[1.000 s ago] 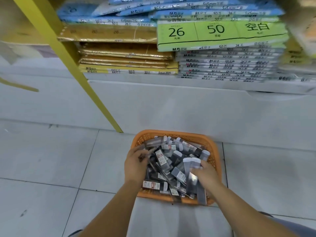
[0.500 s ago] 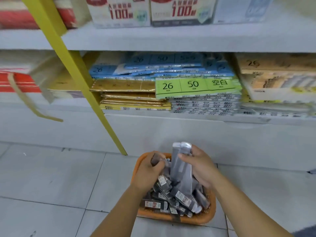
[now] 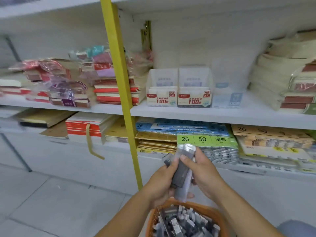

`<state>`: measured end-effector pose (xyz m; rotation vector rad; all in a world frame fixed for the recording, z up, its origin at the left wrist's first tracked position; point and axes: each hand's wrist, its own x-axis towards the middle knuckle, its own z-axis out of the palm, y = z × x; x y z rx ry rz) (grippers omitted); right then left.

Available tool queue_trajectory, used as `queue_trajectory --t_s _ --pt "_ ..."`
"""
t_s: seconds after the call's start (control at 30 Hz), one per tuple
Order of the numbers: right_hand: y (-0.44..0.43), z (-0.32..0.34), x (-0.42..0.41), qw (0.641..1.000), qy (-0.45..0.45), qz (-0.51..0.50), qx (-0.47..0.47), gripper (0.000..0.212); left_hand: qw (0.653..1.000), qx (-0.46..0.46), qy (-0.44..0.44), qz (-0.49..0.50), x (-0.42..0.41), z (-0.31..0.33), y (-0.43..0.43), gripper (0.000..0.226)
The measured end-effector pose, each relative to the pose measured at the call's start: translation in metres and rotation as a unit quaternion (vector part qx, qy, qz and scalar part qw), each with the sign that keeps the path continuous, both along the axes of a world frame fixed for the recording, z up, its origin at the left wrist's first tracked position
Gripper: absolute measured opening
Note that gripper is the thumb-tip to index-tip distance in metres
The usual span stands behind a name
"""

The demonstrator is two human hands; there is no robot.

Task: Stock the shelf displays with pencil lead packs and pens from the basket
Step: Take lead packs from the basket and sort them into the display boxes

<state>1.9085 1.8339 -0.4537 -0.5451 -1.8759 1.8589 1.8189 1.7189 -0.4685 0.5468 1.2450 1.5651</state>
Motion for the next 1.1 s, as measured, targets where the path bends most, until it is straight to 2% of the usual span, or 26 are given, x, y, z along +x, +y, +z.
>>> queue_trajectory --t_s 0.13,0.3,0.37,0.43,0.57,0.63,0.7,0.87,1.1 --pt "0.005 0.050 0.008 0.991 -0.006 0.006 0.132 0.021 0.997 0.010 0.069 -0.019 -0.007 0.039 -0.019 0.044" --pt "0.014 0.088 0.006 0.984 0.009 -0.011 0.177 0.034 0.995 -0.013 0.096 -0.002 -0.020 0.065 -0.026 0.046" --pt "0.020 0.099 0.001 0.986 0.026 0.003 0.167 0.039 0.996 -0.006 0.086 0.028 -0.028 0.065 -0.023 0.051" --pt "0.028 0.099 -0.003 0.990 0.035 0.032 0.132 0.038 0.996 0.010 0.071 0.059 -0.035 0.061 -0.020 0.046" --pt "0.035 0.080 -0.007 0.993 0.085 0.078 0.040 0.009 0.989 0.023 0.089 0.112 -0.047 0.055 -0.010 0.037" --pt "0.035 0.076 -0.013 0.992 0.096 0.076 0.011 0.013 0.988 0.033 0.079 0.130 -0.051 0.053 -0.005 0.041" --pt "0.037 0.076 -0.017 0.995 0.083 0.054 0.009 0.015 0.987 0.048 0.065 0.141 -0.054 0.053 -0.004 0.047" --pt "0.040 0.072 -0.013 0.996 0.040 0.027 0.079 0.028 0.981 0.100 0.032 0.165 -0.060 0.061 -0.011 0.058" --pt "0.036 0.071 -0.008 0.992 0.106 -0.044 0.047 0.032 0.980 0.119 0.027 0.159 -0.055 0.068 -0.007 0.055"
